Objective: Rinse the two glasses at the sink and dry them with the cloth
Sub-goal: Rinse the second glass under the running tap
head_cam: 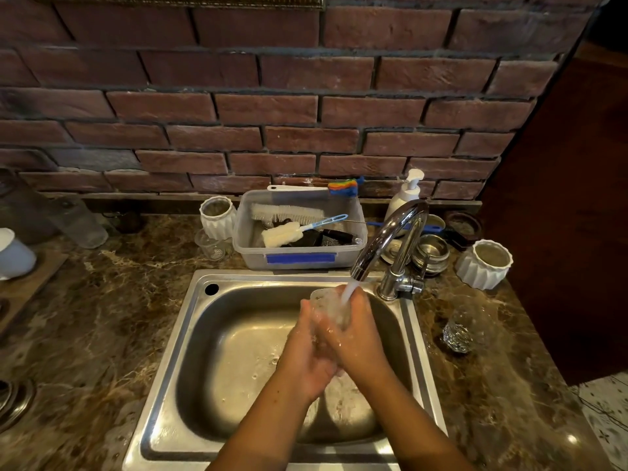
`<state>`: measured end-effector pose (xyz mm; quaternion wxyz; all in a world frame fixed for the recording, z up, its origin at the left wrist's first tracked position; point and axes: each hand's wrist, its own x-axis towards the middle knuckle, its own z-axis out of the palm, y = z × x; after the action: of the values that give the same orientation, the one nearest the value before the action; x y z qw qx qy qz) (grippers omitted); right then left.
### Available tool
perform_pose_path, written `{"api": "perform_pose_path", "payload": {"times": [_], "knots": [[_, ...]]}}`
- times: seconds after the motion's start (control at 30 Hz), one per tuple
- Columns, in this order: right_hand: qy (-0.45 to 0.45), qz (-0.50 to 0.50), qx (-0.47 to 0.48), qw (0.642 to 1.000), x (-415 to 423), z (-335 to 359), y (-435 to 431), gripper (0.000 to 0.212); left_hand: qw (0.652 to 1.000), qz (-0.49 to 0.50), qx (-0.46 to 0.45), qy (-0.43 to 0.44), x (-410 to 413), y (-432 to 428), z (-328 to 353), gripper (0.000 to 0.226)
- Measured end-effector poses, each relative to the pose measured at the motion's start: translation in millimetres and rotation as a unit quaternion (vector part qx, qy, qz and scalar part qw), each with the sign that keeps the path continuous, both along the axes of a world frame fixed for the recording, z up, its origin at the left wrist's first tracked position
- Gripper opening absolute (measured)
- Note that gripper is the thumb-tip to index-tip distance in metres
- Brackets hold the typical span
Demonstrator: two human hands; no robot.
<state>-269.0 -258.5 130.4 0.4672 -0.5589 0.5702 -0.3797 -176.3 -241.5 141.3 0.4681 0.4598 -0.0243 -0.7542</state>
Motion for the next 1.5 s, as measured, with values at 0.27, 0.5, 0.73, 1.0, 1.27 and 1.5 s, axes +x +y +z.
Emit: {"api": "perform_pose_path", "payload": {"times": [0.27, 0.5, 0.73, 1.0, 1.27, 1.5], "knots": [[0.106, -0.008, -0.068, 0.992, -12, 25, -17, 0.038, 0.999, -0.042, 0.011, 0.032, 1, 4, -2, 0.062], [0.122, 0.018, 0.065, 0.99, -13, 31, -48, 0.028, 0.991, -0.108, -0.05, -0.053, -2, 5, -8, 0.074], [-0.178, -0.145, 0.23, 0.946, 3, 13, -14, 0.044, 0.965, -0.076, -0.086, -0.235, -7, -6, 1, 0.046], [-0.406, -0.056, 0.244, 0.879, -1, -1, 12, 0.06, 0.884, -0.061, -0.152, -0.437, 6, -10, -6, 0.048], [-0.087, 0.0, 0.081, 0.993, -15, 6, -1, 0.088, 0.978, -0.012, -0.095, -0.186, 6, -12, -4, 0.049], [-0.036, 0.13, 0.067, 0.989, -31, 11, -6, 0.078, 0.982, 0.012, -0.113, -0.149, 12, -14, 10, 0.04]]}}
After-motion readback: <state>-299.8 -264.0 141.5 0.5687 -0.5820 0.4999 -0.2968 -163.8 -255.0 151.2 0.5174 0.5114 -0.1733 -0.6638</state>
